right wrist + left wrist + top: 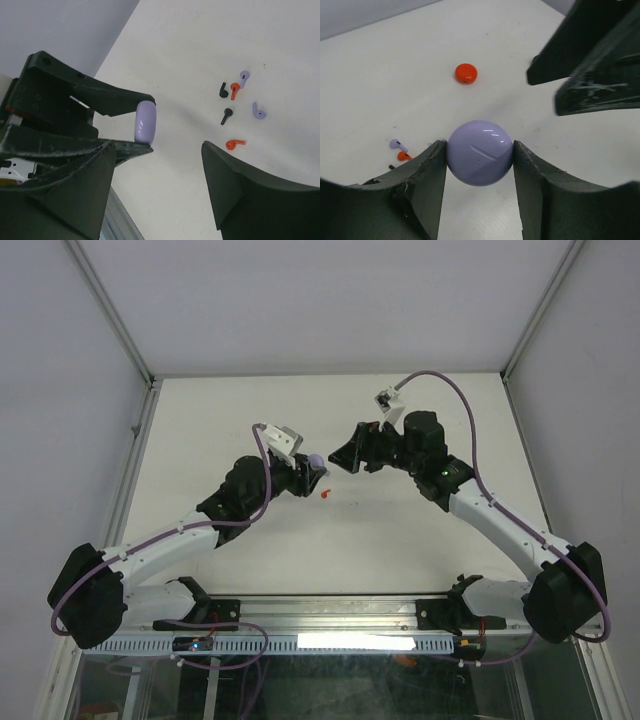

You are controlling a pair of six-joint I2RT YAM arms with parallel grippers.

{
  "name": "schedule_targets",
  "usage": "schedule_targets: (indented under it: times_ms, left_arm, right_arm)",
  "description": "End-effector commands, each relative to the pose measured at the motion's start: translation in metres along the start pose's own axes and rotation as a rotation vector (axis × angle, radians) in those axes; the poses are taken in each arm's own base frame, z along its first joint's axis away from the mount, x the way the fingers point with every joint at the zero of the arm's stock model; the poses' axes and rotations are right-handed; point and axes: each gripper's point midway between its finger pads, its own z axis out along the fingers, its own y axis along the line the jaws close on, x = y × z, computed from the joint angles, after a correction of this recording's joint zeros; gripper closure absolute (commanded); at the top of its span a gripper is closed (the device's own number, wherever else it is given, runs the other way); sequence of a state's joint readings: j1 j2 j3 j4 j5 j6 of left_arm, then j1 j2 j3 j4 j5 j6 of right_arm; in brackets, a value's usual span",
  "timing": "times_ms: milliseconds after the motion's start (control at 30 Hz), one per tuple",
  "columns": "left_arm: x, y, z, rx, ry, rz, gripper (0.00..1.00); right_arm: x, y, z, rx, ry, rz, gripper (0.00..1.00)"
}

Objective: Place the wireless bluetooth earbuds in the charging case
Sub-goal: Pick up the charging case at the center of the board.

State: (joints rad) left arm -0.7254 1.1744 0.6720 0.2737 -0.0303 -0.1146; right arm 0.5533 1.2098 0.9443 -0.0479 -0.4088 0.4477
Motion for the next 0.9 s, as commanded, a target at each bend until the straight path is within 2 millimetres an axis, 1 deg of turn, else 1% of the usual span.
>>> schedule_targets:
  times_ms: [0, 133, 200, 333, 533, 733, 800, 867]
  left_arm:
    - [-0.051, -0.026, -0.008, 0.063, -0.211, 0.078, 0.77]
    - [-0.052, -0.04, -0.01, 0.107, -0.232, 0.092, 0.77]
    - [-0.053, -0.045, -0.011, 0.12, -0.242, 0.097, 0.76]
    - [-0.058, -0.053, -0.014, 0.147, -0.265, 0.105, 0.76]
    - [-0.064, -0.055, -0.014, 0.15, -0.281, 0.111, 0.76]
    - [-0.065, -0.059, -0.013, 0.17, -0.279, 0.114, 0.74]
    - [-0.065, -0.061, -0.013, 0.177, -0.28, 0.117, 0.74]
    - [-0.064, -0.06, -0.012, 0.177, -0.277, 0.123, 0.71]
  right_arm:
    - [-0.026, 0.026, 0.006, -0.068, -0.046, -0.025, 0.29]
    - [-0.024, 0.038, 0.01, -0.102, -0.021, -0.031, 0.33]
    - [-0.022, 0.041, 0.011, -0.11, -0.012, -0.035, 0.35]
    - [-0.018, 0.04, 0.013, -0.103, 0.006, -0.038, 0.39]
    - [-0.009, 0.039, 0.011, -0.088, 0.047, -0.047, 0.45]
    - [-0.003, 0.047, 0.009, -0.131, 0.077, -0.087, 0.53]
    - [-0.003, 0.05, 0.009, -0.143, 0.088, -0.104, 0.6]
    - [-0.003, 0.051, 0.009, -0.151, 0.097, -0.117, 0.7]
